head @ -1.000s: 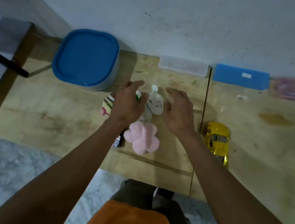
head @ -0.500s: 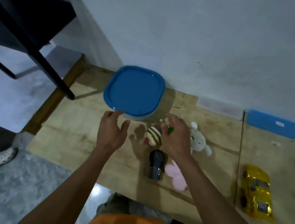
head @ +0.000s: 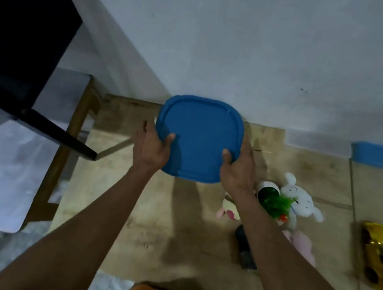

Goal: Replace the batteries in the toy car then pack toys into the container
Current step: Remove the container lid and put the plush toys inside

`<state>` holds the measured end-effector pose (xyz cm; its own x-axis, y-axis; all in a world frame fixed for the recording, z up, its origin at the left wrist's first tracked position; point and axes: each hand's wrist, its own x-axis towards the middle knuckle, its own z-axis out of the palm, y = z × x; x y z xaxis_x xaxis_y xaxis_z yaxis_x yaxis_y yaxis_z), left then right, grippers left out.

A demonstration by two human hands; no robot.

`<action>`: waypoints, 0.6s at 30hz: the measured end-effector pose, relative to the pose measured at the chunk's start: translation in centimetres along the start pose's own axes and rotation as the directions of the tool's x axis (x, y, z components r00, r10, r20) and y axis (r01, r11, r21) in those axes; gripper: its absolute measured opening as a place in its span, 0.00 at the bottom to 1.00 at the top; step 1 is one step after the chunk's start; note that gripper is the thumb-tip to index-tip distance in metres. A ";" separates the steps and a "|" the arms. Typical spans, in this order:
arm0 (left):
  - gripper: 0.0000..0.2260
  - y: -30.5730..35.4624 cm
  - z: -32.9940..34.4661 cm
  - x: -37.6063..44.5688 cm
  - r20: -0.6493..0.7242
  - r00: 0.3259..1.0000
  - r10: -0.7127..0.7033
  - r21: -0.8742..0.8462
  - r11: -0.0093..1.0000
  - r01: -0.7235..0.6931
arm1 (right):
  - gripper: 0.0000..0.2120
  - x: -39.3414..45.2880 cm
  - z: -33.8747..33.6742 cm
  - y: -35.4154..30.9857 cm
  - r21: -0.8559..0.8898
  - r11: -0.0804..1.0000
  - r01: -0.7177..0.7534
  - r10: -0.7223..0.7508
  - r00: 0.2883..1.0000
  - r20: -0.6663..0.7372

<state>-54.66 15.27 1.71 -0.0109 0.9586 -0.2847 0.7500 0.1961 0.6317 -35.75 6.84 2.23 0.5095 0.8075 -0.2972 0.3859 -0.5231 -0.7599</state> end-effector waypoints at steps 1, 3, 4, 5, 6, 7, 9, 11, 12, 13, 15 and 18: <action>0.31 -0.1 0.2 0.5 0.015 1.000 0.004 -0.026 1.000 -0.003 | 0.31 0.5 0.5 0.0 0.006 1.000 -0.030 0.030 1.000 0.002; 0.29 -0.5 0.7 1.3 0.025 0.999 0.028 -0.100 0.995 -0.026 | 0.31 1.0 1.3 -0.2 0.032 0.996 -0.085 0.086 0.996 -0.012; 0.28 -0.7 1.0 1.4 0.016 0.999 0.040 -0.150 0.988 -0.038 | 0.31 1.1 1.6 -0.2 0.045 0.994 -0.099 0.101 0.994 -0.032; 0.26 -0.9 1.2 1.5 0.000 0.999 0.045 -0.200 0.979 -0.044 | 0.30 1.1 1.9 -0.2 0.061 0.993 -0.102 0.106 0.993 -0.057; 0.25 -0.9 1.4 1.4 -0.019 0.999 0.044 -0.249 0.967 -0.047 | 0.30 1.0 2.1 -0.3 0.083 0.991 -0.106 0.113 0.991 -0.078; 0.24 -0.9 1.6 1.4 -0.033 0.999 0.037 -0.293 0.955 -0.045 | 0.30 1.1 2.3 -0.3 0.109 0.988 -0.113 0.123 0.988 -0.098; 0.24 -0.9 1.8 1.3 -0.050 0.999 0.020 -0.343 0.939 -0.036 | 0.30 1.1 2.5 -0.3 0.167 0.975 -0.146 0.167 0.979 -0.120; 0.25 -0.7 1.7 1.0 -0.069 0.997 0.018 -0.356 0.934 -0.042 | 0.30 1.0 2.6 -0.3 0.207 0.965 -0.159 0.189 0.973 -0.133; 0.26 -0.5 1.5 0.9 -0.072 0.997 0.022 -0.356 0.933 -0.047 | 0.30 0.9 2.5 -0.3 0.220 0.963 -0.154 0.188 0.972 -0.143; 0.27 -0.4 1.4 0.8 -0.068 0.997 0.027 -0.362 0.931 -0.050 | 0.30 0.8 2.5 -0.4 0.238 0.960 -0.148 0.188 0.970 -0.154; 0.28 -0.3 1.1 0.7 -0.041 0.999 0.012 -0.386 0.922 -0.026 | 0.30 0.8 2.5 -0.3 0.275 0.951 -0.140 0.191 0.967 -0.169; 0.30 -0.2 0.7 0.5 0.011 0.999 -0.049 -0.437 0.898 0.049 | 0.30 0.9 2.6 -0.5 0.274 0.952 -0.139 0.191 0.966 -0.173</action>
<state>-54.34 15.58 0.97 -0.0402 0.9453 -0.3236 0.3844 0.3136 0.8683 -37.51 8.52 0.78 0.6988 0.6334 -0.3325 0.0858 -0.5357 -0.8401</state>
